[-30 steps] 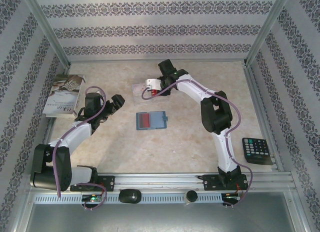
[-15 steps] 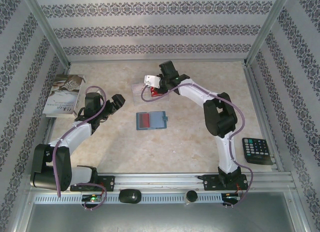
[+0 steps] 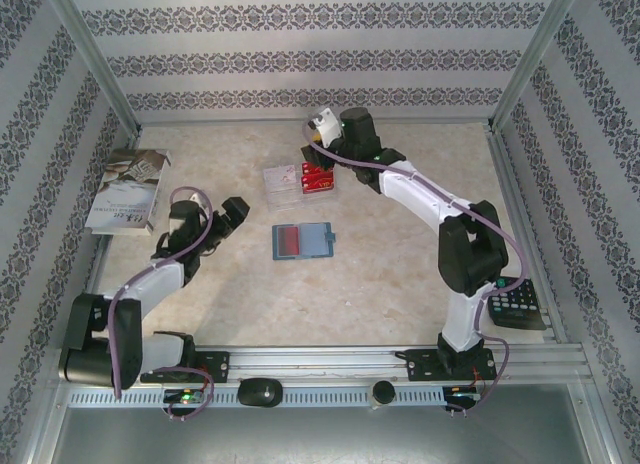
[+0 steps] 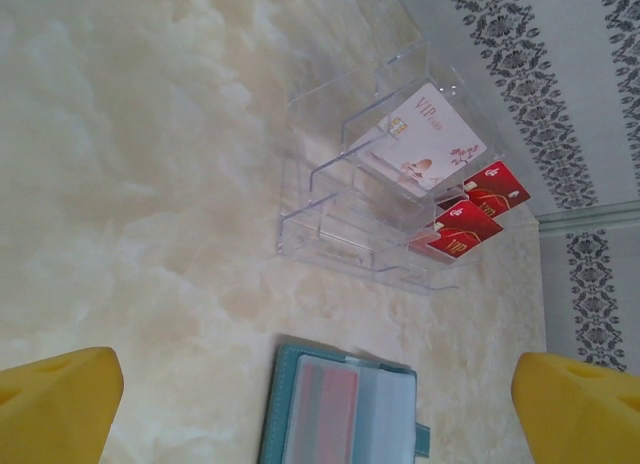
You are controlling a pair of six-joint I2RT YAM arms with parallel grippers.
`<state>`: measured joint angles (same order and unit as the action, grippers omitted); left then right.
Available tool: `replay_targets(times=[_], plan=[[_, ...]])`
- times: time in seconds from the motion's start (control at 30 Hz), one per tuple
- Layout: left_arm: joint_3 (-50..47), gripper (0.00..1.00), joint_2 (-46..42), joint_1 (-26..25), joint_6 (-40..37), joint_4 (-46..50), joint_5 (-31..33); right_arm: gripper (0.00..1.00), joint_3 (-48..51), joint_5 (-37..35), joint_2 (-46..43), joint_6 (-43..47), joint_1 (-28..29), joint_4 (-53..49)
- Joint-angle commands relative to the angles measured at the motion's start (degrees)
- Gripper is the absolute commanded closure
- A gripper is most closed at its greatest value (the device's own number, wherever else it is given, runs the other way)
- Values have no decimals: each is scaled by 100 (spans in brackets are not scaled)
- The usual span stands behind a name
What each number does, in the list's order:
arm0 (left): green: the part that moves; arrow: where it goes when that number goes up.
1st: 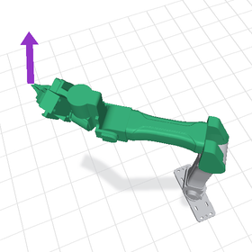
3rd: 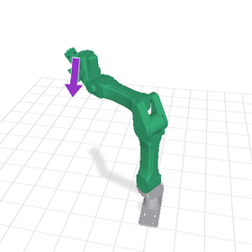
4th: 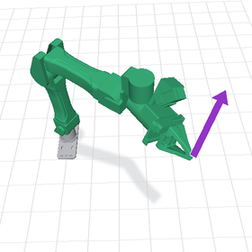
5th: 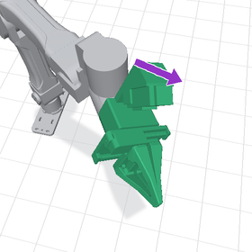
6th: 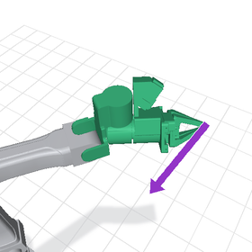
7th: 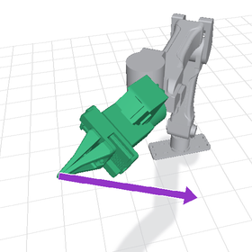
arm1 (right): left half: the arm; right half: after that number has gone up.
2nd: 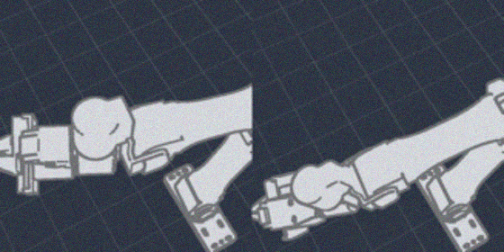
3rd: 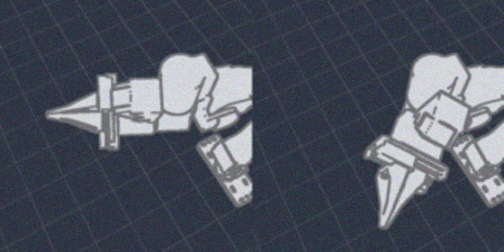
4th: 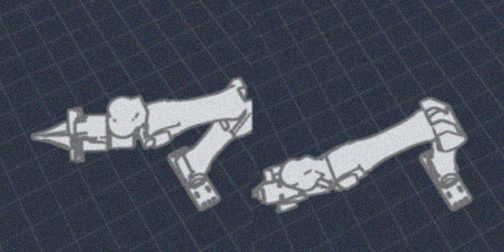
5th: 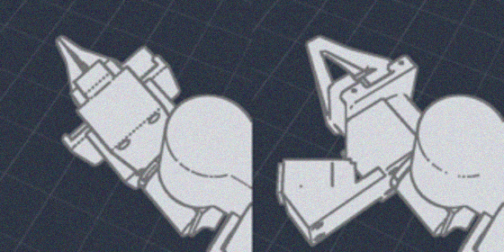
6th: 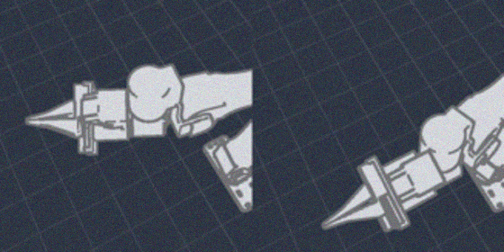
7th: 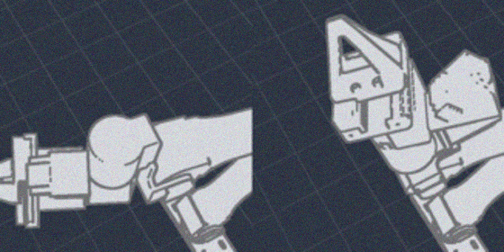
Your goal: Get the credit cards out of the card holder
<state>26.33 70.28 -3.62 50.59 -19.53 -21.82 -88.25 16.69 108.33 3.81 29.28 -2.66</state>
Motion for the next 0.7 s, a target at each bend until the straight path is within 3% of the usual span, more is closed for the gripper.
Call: replay_targets(times=[0.0, 0.1, 0.2, 0.37, 0.67], plan=[[-99, 0, -762, 71, -140, 320, 483, 65, 347, -440, -32, -1059, 601, -914], [-281, 0, -1424, 68, -270, 697, 804, 65, 278, -1217, 131, -916, 1068, -1792], [-640, 0, -1922, 72, -137, 564, 879, 66, 648, -1145, 132, -1146, 1361, -1914], [-713, 0, -2270, 72, -284, 892, 883, 64, 747, -1889, 476, -841, 2026, -2240], [-755, 3, -2522, 72, -510, 1200, 855, 62, 380, -2441, 1074, -678, 2244, -2231]])
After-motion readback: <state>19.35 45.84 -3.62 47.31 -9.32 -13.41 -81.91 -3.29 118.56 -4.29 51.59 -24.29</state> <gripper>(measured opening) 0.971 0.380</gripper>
